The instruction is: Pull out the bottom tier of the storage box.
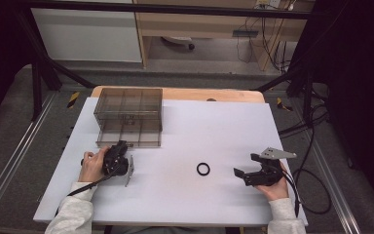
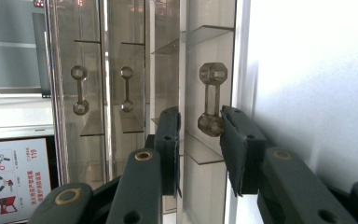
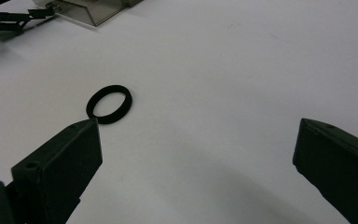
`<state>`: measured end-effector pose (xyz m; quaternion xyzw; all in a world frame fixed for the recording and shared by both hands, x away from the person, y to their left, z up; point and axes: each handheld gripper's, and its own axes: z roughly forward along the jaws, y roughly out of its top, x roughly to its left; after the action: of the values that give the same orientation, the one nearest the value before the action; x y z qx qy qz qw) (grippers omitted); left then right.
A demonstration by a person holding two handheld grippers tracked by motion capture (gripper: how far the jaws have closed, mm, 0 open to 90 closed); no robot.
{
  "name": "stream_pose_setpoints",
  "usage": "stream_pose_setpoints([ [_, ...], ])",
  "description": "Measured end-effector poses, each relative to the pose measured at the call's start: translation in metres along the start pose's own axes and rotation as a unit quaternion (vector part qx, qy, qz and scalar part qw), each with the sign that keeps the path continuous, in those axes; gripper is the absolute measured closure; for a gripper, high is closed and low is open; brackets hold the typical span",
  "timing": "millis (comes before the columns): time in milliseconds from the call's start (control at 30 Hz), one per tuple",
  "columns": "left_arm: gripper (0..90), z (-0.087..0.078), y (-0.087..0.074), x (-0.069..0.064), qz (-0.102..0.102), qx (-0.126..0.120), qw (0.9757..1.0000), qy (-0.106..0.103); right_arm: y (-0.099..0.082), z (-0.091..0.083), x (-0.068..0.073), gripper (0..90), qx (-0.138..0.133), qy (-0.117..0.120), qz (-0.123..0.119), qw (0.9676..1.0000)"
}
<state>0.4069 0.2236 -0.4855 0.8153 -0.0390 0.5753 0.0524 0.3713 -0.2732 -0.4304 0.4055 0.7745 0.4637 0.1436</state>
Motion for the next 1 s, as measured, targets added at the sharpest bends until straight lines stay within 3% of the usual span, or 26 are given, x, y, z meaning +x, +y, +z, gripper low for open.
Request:
stream_pose_setpoints([
  [767,67.5,-0.0013,0.001,-0.003,-0.008,0.0,0.9999,-0.008,0.0002,-0.0009,-0.0005,1.9,-0.002,0.0,-0.001,1.0],
  [1000,64.7,-0.0023,0.0012,0.0002,-0.025,0.006,0.9994,-0.023,0.0002,-0.0006,-0.0005,1.8,-0.002,0.001,-0.001,1.0],
])
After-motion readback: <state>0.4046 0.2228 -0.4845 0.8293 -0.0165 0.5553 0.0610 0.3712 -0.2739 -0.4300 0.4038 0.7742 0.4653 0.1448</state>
